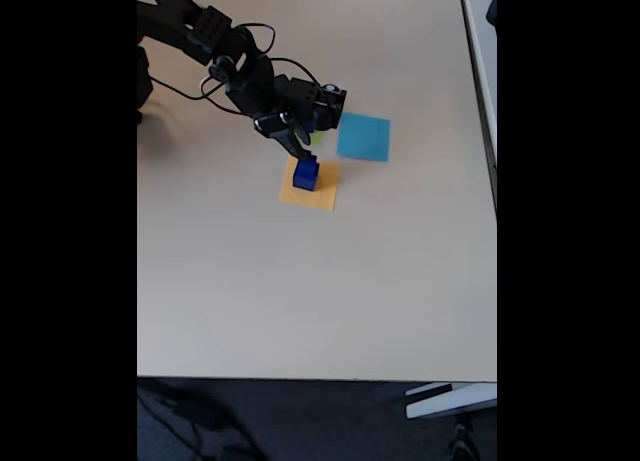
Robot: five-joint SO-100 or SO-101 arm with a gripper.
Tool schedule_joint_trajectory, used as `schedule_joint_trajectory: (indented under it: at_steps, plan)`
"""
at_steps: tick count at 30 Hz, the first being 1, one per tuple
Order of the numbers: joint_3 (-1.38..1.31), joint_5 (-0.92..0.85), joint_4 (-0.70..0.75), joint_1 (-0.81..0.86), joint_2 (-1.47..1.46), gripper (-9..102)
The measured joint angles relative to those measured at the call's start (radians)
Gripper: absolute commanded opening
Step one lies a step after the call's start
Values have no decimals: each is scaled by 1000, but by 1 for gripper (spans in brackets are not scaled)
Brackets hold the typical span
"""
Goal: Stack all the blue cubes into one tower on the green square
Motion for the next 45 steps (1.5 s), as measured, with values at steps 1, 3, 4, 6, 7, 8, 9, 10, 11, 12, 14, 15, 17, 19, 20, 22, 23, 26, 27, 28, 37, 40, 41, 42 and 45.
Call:
schedule_joint_trajectory:
  at_steps: [1,3,4,6,7,8,9,10,11,12,14,15,17,19,20,22,23,26,27,28,37,40,41,42,45]
  plan:
    - [0,0,0,0,0,12]
    - [0,0,0,5,0,9]
    - [0,0,0,9,0,9]
    - [0,-2,0,14,0,9]
    - [0,-6,5,17,0,10]
    - [0,-8,11,20,0,9]
    - [0,-8,17,23,0,9]
    - [0,-8,20,25,0,9]
    - [0,-8,20,25,0,8]
    - [0,-8,20,25,0,8]
    - [0,-8,20,25,0,8]
    - [0,-8,20,25,0,8]
    - [0,-9,20,23,0,9]
    - [0,-9,20,23,0,9]
    - [0,-9,20,23,0,9]
    - [0,-9,20,23,0,10]
    - [0,-9,20,23,0,10]
    - [0,-9,20,23,0,11]
    - [0,-9,20,23,0,11]
    - [0,-9,20,23,0,11]
    - [-6,-9,35,23,0,12]
    - [-11,-9,35,23,0,12]
    - [-12,-9,35,23,0,12]
    - [-18,-9,37,23,0,12]
    - [-29,-9,44,23,0,12]
